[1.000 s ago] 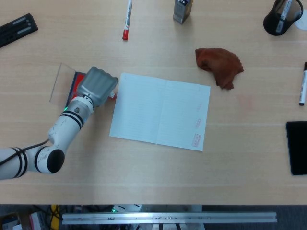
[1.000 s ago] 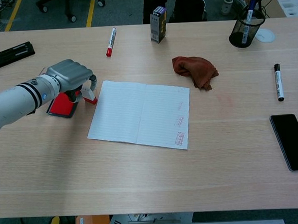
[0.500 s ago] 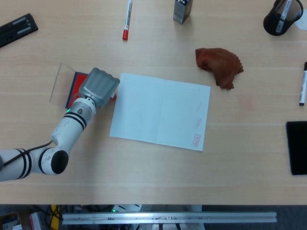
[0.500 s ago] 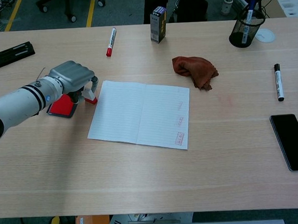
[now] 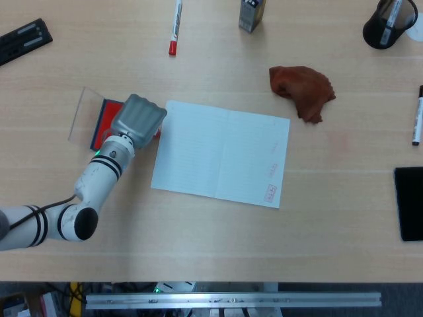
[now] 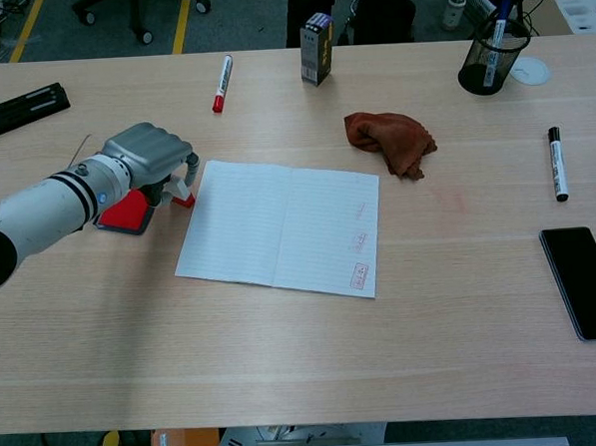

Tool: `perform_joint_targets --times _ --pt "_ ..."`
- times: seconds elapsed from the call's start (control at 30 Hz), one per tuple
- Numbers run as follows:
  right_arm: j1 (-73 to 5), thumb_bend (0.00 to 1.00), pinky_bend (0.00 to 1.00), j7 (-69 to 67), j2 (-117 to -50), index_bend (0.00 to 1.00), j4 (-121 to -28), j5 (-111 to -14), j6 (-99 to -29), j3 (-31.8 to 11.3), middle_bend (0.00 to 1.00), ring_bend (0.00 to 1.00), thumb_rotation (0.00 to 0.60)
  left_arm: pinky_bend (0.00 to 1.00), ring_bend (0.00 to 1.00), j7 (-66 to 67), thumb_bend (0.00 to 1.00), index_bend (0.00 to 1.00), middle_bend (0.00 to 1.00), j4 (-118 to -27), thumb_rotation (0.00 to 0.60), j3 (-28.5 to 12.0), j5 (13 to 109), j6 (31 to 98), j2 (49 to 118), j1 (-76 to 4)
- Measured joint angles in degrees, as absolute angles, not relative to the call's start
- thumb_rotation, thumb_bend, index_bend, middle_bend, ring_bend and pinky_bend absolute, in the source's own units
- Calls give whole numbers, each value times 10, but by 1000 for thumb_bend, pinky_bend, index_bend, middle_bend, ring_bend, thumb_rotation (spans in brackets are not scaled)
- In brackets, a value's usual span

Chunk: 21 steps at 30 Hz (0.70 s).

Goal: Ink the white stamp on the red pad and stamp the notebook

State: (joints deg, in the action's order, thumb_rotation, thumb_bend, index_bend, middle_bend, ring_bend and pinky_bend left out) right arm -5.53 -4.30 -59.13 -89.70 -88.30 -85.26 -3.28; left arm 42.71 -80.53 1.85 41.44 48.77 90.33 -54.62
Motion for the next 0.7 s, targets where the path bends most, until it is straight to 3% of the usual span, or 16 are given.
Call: perform_joint_targets --times 0.7 --pt "-53 187 522 -48 -592 392 -892 -882 -850 -32 471 414 600 1000 1000 430 358 435 1000 -791 600 10 413 493 914 -545"
